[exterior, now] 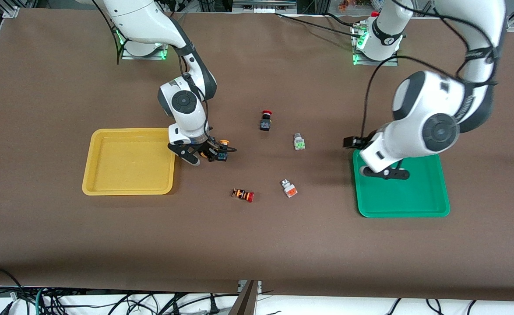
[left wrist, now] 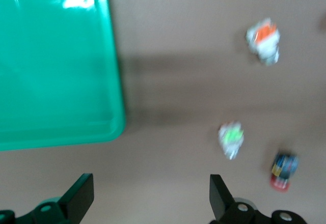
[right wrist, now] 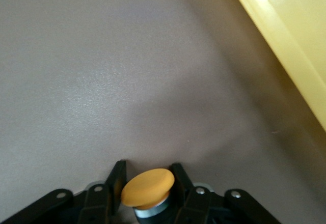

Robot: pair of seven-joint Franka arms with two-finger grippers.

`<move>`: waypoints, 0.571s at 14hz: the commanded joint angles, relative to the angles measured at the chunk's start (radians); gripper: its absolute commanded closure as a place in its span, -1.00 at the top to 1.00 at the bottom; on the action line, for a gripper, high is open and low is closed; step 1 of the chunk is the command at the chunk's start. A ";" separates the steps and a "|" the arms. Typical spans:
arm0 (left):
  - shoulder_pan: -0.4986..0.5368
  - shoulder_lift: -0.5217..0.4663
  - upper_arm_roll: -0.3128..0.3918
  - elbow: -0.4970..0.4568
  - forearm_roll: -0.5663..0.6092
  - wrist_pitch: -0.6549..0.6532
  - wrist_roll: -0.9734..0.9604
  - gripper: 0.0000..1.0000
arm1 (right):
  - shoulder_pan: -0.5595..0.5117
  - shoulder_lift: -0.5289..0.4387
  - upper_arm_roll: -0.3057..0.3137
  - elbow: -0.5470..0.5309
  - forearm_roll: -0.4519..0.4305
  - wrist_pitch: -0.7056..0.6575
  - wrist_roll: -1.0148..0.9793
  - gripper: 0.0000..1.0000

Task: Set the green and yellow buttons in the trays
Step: 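Place the button in the yellow tray while the left gripper reaches the green button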

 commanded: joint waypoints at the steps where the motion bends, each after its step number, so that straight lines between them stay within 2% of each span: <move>1: -0.056 0.079 0.008 0.073 -0.017 0.118 -0.215 1.00 | 0.005 -0.005 0.011 -0.006 -0.009 0.010 -0.009 -0.67; 2: -0.056 0.099 0.008 0.096 -0.017 0.143 -0.275 1.00 | 0.002 -0.018 0.011 0.001 -0.009 0.004 -0.035 -0.84; 3: -0.069 0.106 0.008 0.089 -0.010 0.155 -0.318 1.00 | -0.001 -0.033 0.011 0.003 -0.009 -0.006 -0.063 -0.90; 6: -0.164 0.145 0.010 0.000 -0.004 0.155 -0.329 1.00 | -0.019 -0.082 -0.002 0.024 -0.007 -0.104 -0.155 -0.96; 8: -0.204 0.191 0.008 -0.005 -0.004 0.157 -0.281 1.00 | -0.087 -0.128 -0.002 0.056 0.002 -0.222 -0.279 -0.96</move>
